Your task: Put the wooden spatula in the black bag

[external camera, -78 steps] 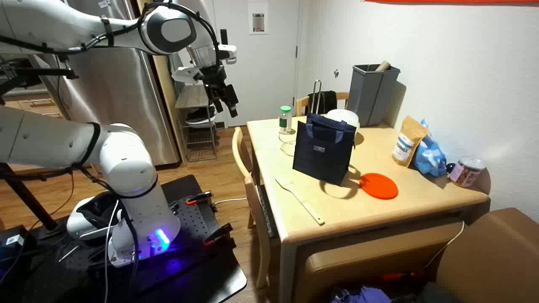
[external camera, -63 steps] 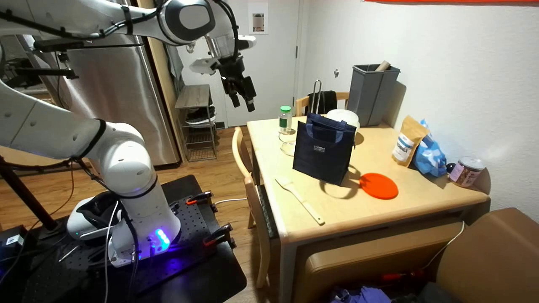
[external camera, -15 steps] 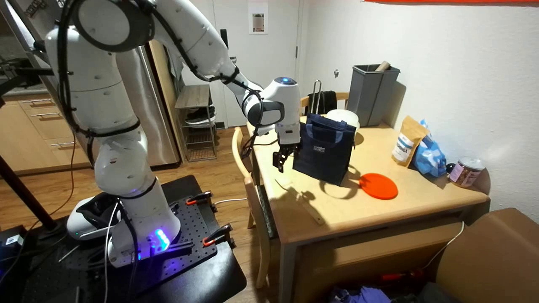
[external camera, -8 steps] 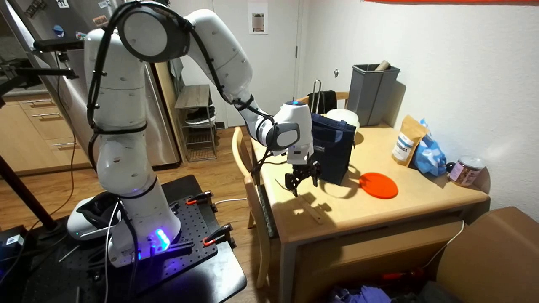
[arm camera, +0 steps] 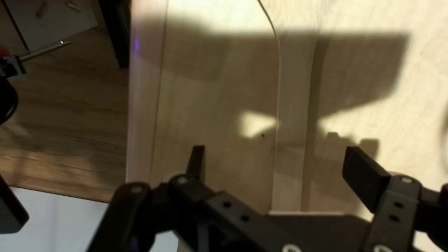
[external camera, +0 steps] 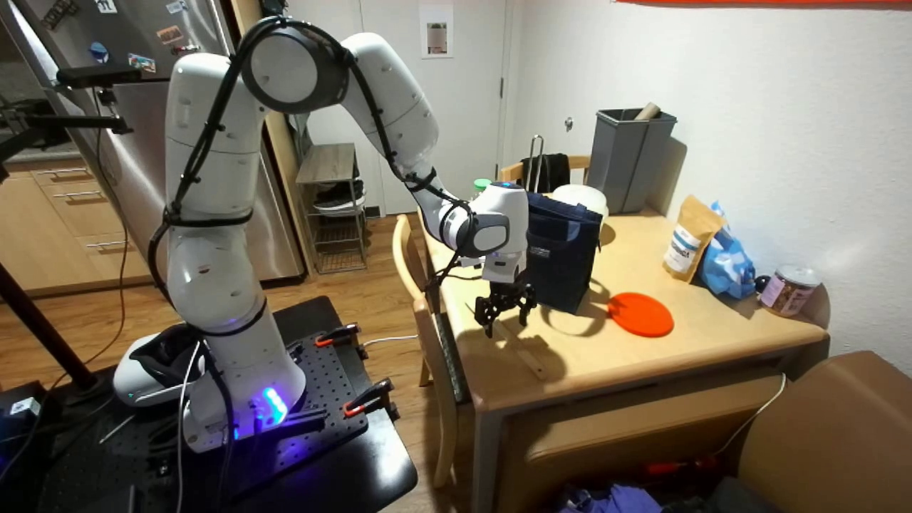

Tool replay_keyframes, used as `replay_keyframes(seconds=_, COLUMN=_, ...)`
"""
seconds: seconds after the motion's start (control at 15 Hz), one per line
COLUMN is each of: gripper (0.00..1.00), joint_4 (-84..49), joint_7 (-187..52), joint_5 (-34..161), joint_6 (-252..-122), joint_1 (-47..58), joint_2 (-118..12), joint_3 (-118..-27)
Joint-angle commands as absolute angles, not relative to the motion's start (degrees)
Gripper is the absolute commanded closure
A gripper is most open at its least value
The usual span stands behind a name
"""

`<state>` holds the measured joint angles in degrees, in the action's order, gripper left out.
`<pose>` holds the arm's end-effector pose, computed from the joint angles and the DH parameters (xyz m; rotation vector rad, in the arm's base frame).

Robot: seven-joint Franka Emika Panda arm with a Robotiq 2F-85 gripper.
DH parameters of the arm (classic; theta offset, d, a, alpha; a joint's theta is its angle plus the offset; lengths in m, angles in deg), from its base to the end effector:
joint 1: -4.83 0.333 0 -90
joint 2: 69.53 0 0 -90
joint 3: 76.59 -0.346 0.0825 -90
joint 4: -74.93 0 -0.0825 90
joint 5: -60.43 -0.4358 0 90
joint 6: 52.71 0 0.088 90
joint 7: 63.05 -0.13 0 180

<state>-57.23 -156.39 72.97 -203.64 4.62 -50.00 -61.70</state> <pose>0.5403 -0.1496 0.1620 1.9834 -2.2270 0.1698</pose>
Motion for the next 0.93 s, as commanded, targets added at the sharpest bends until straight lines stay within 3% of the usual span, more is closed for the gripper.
replay_keyframes(seconds=0.0, gripper=0.00, joint_4=-55.3, joint_7=-152.1, joint_5=67.9, joint_6=-199.5, joint_1=4.0, joint_2=-49.4, joint_3=-64.4)
replay_keyframes(seconds=0.8, gripper=0.00, joint_4=-54.9, joint_7=-138.3, joint_5=46.5, joint_6=-200.6, joint_1=-1.1, joint_2=-46.9, joint_3=-69.0)
replay_keyframes(seconds=0.87, gripper=0.04, joint_4=-54.8, joint_7=-137.0, joint_5=44.9, joint_6=-200.5, joint_1=-1.5, joint_2=-46.7, joint_3=-69.1)
